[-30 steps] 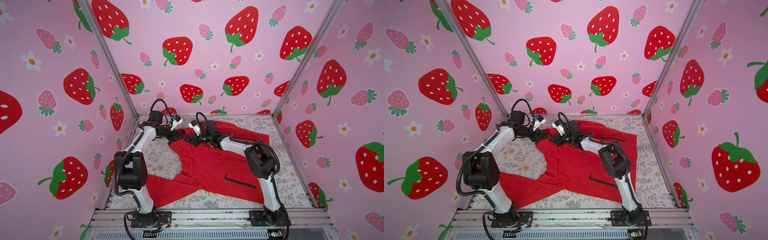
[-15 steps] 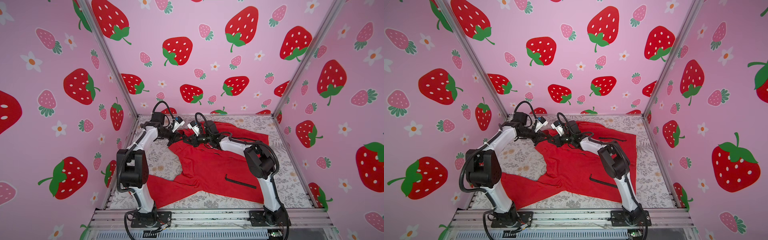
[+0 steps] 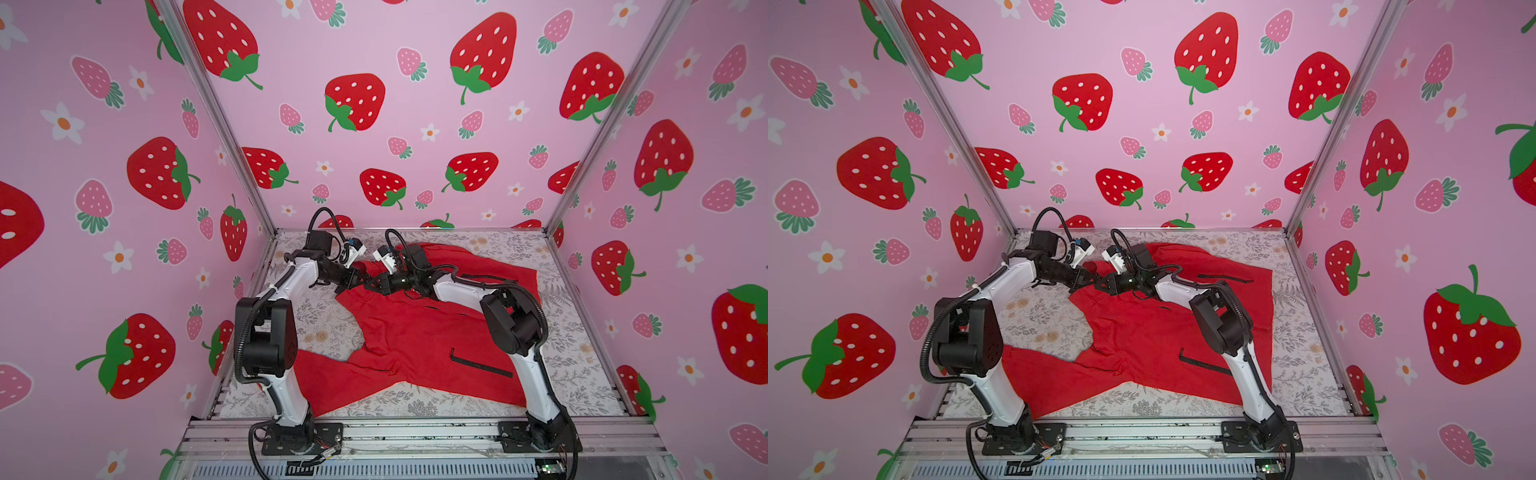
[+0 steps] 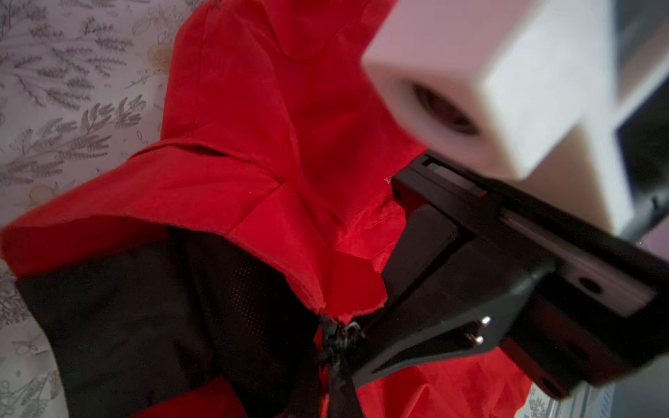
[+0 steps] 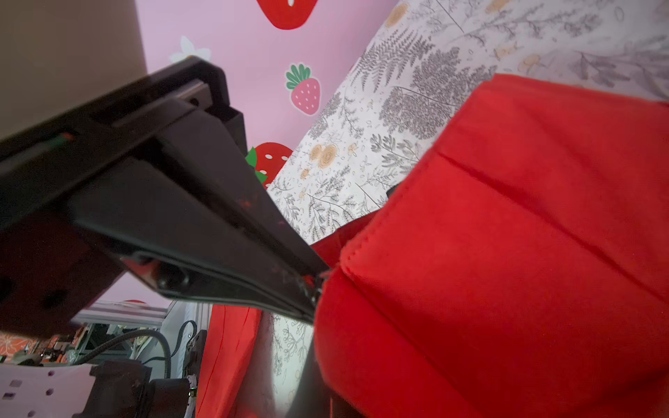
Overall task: Unzip the jacket
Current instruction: Unzip the zipper on the jacket.
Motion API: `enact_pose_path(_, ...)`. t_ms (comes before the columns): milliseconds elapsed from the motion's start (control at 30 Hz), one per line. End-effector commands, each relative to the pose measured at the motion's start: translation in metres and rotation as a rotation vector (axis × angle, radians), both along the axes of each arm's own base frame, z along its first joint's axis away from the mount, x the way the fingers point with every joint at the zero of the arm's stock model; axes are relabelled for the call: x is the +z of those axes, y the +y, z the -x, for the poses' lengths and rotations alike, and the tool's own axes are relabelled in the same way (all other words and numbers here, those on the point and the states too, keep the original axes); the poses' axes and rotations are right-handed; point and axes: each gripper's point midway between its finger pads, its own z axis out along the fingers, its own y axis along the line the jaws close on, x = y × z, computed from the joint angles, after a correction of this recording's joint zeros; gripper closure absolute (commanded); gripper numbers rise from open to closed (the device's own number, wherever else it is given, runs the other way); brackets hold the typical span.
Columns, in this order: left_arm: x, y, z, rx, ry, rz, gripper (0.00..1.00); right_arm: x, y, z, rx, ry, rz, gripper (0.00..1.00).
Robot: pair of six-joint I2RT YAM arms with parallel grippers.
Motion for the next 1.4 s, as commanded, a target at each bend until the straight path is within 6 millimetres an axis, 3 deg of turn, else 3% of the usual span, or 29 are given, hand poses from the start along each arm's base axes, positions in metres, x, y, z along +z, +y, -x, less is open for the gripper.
enact_pose_path(0, 0.006, 0.021, -0.012, 0.212, 0.032, -0.011, 1.0, -0.017, -0.015, -0.01, -0.131, 0.09, 0.088, 1.0)
enact_pose_path(167, 0.014, 0.031, -0.023, 0.327, 0.019, 0.059, 1.0, -0.037, -0.032, -0.006, -0.201, 0.158, 0.188, 1.0)
enact_pose_path(533, 0.042, 0.039, -0.025, 0.378, -0.031, 0.111, 1.0, -0.049, -0.05, -0.006, -0.262, 0.197, 0.317, 1.0)
enact_pose_path(667, 0.043, 0.051, -0.028, 0.429, -0.034, 0.107, 1.0, -0.053, -0.059, -0.005, -0.28, 0.188, 0.38, 1.0)
enact_pose_path(833, 0.043, 0.074, -0.035, 0.519, -0.036, 0.104, 1.0, -0.061, -0.085, -0.001, -0.324, 0.171, 0.473, 1.0)
enact_pose_path(1100, 0.046, 0.107, -0.057, 0.654, -0.072, 0.081, 1.0, -0.068, -0.145, -0.002, -0.366, 0.155, 0.584, 1.0)
enact_pose_path(1367, 0.056, 0.151, -0.098, 0.779, -0.093, 0.104, 1.0, -0.071, -0.266, -0.007, -0.49, 0.223, 0.687, 1.0)
